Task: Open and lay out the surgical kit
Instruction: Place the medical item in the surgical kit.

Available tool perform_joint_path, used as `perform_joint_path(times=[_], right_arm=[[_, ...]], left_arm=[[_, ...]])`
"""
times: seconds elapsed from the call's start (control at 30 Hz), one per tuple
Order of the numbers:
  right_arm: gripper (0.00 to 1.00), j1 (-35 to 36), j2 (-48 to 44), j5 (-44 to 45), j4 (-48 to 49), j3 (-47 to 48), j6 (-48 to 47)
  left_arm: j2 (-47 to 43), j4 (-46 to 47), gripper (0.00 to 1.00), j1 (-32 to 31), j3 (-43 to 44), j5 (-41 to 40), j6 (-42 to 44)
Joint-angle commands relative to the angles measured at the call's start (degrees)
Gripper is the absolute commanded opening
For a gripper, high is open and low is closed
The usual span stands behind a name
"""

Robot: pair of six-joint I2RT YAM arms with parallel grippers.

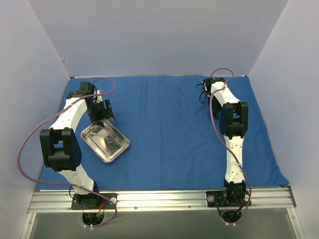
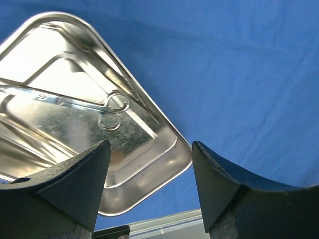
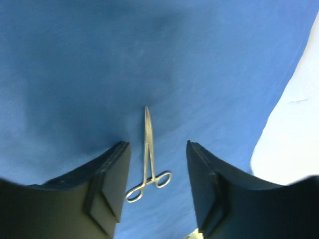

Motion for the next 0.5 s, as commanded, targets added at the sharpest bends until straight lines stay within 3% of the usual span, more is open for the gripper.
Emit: perform_joint_path(times=[0.0, 0.13, 0.3, 0.47], right_arm=[[0.53, 0.74, -1.21, 2.18, -2.33, -0.49, 0.21], [0.54, 1.53, -4.63, 0.61, -2.94, 0.12, 0.56], [0.54, 6.62, -12.98, -13.1, 1.69, 1.8, 1.97], [0.54, 12.16, -15.36, -17.95, 1.54, 0.22, 3.29]], left_arm=[[-0.25, -0.97, 0.75, 1.86, 2.59, -1.12, 0.07], [-0.08, -1.32, 0.76, 1.94, 2.68, -1.56, -0.02], [3.26, -3.69, 0.74, 2.03, 4.26, -4.54, -1.33], [5.9, -5.36, 0.68, 2.12, 4.7, -8.5, -4.75]])
